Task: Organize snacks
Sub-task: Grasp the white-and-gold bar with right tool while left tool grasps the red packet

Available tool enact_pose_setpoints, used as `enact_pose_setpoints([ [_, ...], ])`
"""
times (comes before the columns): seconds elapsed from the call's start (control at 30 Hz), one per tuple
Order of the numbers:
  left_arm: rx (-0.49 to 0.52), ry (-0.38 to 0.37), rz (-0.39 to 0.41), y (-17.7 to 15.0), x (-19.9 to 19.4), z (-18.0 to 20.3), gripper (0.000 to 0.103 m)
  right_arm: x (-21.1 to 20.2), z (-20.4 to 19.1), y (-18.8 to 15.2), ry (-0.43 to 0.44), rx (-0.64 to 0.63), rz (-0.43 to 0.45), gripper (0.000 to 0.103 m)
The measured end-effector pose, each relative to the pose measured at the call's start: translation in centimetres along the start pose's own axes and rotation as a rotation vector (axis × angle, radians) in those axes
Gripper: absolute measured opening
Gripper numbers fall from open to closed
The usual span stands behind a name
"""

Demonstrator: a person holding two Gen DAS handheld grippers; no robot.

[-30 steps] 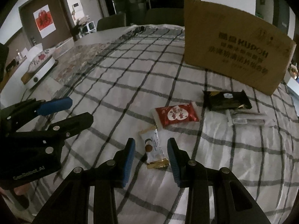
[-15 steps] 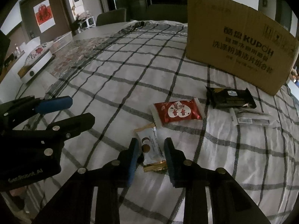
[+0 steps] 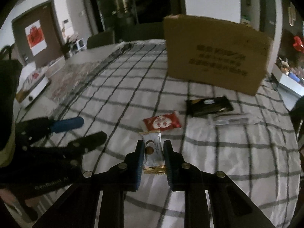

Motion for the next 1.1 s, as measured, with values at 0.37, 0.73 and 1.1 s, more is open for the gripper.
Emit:
enact_pose_setpoints([
  [0.37, 0.152, -0.108, -0.023, 2.5, 3.6, 2.7, 0.055, 0.1, 3.4, 0.1, -0.076, 0.122, 0.011, 0.017],
  [0.73, 0.269, -0.121, -0.020, 3.6, 5.7, 4.4, 0.055, 0.4, 5.1, -0.4, -0.078, 0.172, 0.001, 0.018],
  [1.1, 0.250, -0.151, -0.060, 3.6, 8.5, 4.4, 0.034, 1.4, 5.2, -0.4, -0.092, 0.181, -0.024, 0.018],
])
Point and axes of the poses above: each gripper's, at about its wrist camera, not at the fingertips, and x roughly the way its jaws point, z to its right, y to its top, the point moved 2 cm from there along x, roughly the way its jaws point, and after that the axes turned 7 degrees about -y, right-handed, at the moved point
